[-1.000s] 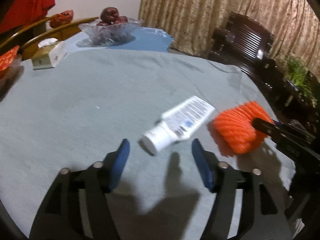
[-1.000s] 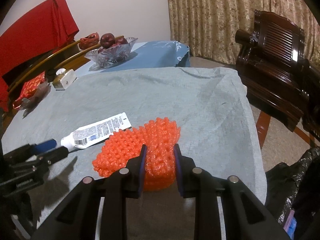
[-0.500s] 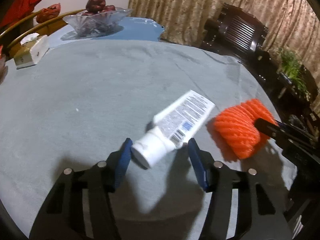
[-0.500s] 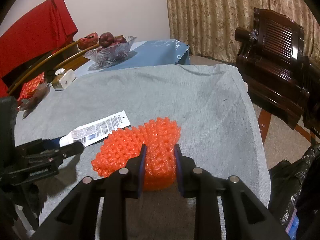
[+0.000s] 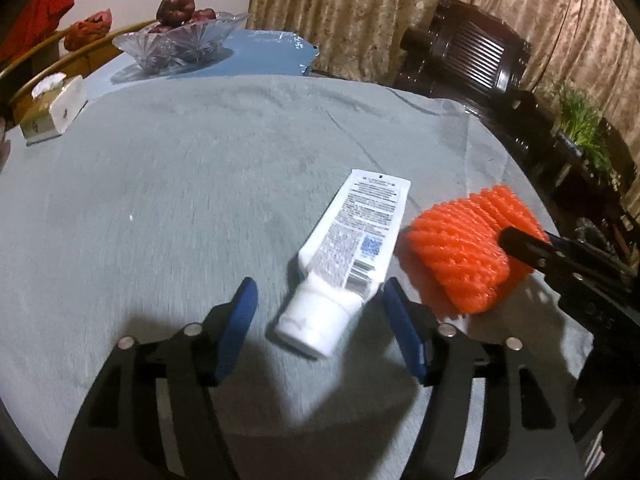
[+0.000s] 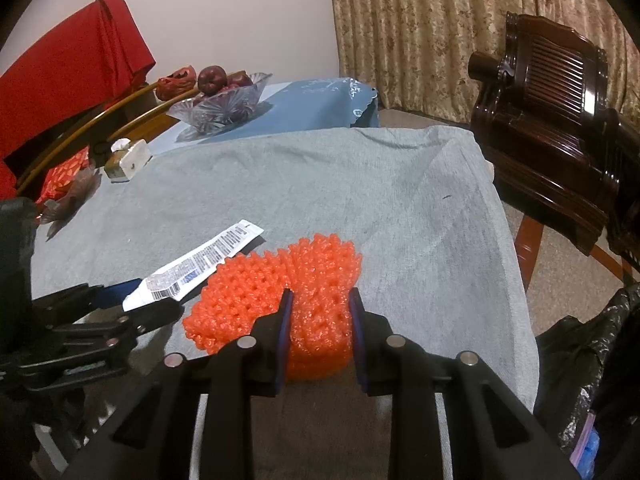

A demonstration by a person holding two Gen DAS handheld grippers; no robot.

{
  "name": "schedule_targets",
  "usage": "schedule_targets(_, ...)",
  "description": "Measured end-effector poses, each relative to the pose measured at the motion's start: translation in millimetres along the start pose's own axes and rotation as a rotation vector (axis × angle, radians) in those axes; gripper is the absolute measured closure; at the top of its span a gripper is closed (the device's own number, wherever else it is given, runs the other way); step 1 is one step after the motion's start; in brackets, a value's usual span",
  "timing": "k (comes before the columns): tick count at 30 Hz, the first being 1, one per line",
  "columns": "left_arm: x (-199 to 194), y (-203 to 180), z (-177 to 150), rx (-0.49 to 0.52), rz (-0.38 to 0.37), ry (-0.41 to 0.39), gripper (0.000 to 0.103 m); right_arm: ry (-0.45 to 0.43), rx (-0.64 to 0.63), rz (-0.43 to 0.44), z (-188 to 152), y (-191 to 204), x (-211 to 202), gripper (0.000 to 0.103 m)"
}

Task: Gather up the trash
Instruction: 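Grasp the white tube with the left tool while the right tool holds the orange net, then carry the white tube and orange net over the bin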

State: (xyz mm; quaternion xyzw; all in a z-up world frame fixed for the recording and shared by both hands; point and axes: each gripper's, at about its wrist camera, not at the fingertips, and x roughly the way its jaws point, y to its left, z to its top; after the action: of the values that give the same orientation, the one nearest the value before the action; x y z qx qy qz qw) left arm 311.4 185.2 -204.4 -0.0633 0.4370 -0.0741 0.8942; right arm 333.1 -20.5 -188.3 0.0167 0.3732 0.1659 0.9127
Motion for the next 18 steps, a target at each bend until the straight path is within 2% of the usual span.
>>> schedule_targets(1,-1,0,0,0.002,-0.011,0.0,0.053,-0.001,-0.002,-0.001,0,0,0,0.076)
schedule_targets(5,-5,-2,-3,0.0,-0.019,-0.007,0.07,-0.001,0.0,0.0,0,0,0,0.076)
schedule_targets(18,-44,-12,-17,-0.058,0.024,-0.086,0.071,-0.042,-0.008,0.053,8,10,-29,0.076)
